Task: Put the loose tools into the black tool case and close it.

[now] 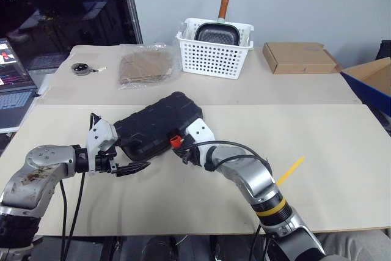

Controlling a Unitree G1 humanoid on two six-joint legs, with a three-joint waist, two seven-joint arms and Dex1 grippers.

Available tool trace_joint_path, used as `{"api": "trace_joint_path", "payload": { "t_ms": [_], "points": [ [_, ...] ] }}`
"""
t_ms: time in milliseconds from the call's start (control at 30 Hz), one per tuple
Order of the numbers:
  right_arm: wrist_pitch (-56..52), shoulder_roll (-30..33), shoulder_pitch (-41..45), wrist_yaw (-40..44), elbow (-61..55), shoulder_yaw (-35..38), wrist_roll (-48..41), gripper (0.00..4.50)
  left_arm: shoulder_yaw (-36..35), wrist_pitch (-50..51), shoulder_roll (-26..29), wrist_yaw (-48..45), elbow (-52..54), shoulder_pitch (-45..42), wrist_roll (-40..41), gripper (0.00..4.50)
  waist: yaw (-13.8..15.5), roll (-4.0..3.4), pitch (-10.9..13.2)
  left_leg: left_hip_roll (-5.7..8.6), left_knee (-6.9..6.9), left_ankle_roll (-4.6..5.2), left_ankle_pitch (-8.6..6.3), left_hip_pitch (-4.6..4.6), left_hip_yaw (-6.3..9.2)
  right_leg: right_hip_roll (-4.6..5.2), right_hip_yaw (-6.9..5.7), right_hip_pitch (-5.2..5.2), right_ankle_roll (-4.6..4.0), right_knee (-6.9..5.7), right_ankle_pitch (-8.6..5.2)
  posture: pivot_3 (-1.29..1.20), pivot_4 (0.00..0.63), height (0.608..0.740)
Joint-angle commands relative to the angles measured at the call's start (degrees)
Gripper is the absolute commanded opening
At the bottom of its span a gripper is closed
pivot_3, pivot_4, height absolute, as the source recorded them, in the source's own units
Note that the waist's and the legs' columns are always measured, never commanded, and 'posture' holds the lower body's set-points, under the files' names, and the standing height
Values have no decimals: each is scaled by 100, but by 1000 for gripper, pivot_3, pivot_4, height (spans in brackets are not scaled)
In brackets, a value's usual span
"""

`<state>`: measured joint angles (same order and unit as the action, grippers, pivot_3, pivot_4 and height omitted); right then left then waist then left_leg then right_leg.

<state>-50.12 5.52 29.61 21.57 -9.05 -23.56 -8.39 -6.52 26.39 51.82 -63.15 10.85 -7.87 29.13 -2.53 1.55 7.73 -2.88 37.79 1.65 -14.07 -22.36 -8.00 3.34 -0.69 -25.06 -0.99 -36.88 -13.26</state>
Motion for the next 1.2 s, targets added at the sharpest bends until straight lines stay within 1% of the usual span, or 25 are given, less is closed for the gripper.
{"api": "trace_joint_path", "payload": {
  "t_ms": [33,367,600,667,733,800,933,1033,1067,1100,1133,1167,1200],
  "points": [
    [496,-125,352,114,-321,64,16,1150,76,50,-7,0,77,72,-81,4332,-9,0,0,0,0,0,0,0,0,0,0,0,0,0,0,0,150,740],
    [316,13,297,239,-464,66,32,1150,230,53,1,-1,110,246,-204,4332,-5,0,0,0,-1,3,-3,0,-4,4,1,-2,1,1,-1,0,150,740],
    [234,-215,515,240,181,118,-16,1150,298,89,-27,10,127,220,-214,4332,-17,0,0,-1,-1,2,-3,4,-7,3,4,-1,1,-2,-1,0,150,740],
    [289,-298,558,315,370,180,-102,2157,309,109,-48,32,159,213,-214,4332,-16,0,-1,-1,-1,0,-1,7,-5,2,4,0,0,-5,0,0,150,740],
    [367,-261,587,338,418,161,-30,2668,308,130,-63,55,190,214,-201,4332,-11,-1,-1,-2,-1,0,-1,11,-5,1,4,2,0,-8,0,0,150,740],
    [167,-60,492,450,60,254,-72,3374,278,149,-68,74,205,223,-186,4332,-9,-1,-1,-1,-1,0,-1,11,-5,2,5,3,0,-10,-1,0,150,740],
    [-390,481,216,767,-764,456,-392,3374,202,180,-77,121,232,261,-171,4332,17,1,-3,2,-1,4,-3,6,-5,8,4,3,2,-6,-1,0,150,740],
    [-571,664,133,853,-895,492,-536,2582,177,186,-84,140,251,282,-170,4332,23,1,-4,2,-1,9,-7,7,-5,9,2,6,6,0,-4,0,150,740],
    [-581,678,125,870,-862,471,-545,2104,170,188,-85,141,256,287,-170,4332,5,1,-4,2,-1,9,-7,8,-5,8,3,6,6,0,-5,0,150,740],
    [-567,654,148,844,-772,450,-526,1909,168,192,-88,150,270,293,-172,4332,2,1,-4,0,-2,7,-6,9,-4,5,3,5,3,-3,-6,0,150,740],
    [-558,614,190,824,-685,424,-512,1445,166,187,-87,154,273,293,-178,4332,0,1,-4,0,-2,6,-5,10,-4,5,4,5,3,-6,-6,0,150,740],
    [-513,488,295,771,-487,395,-485,1074,165,189,-88,166,282,293,-181,4332,-3,1,-4,1,-2,5,-4,11,-4,5,4,5,2,-7,-6,0,150,740],
    [-480,392,376,736,-339,373,-466,800,163,183,-86,168,274,289,-184,4332,-10,2,-5,1,-2,5,-4,12,-5,5,5,5,2,-7,-6,0,150,740]
  ]
}}
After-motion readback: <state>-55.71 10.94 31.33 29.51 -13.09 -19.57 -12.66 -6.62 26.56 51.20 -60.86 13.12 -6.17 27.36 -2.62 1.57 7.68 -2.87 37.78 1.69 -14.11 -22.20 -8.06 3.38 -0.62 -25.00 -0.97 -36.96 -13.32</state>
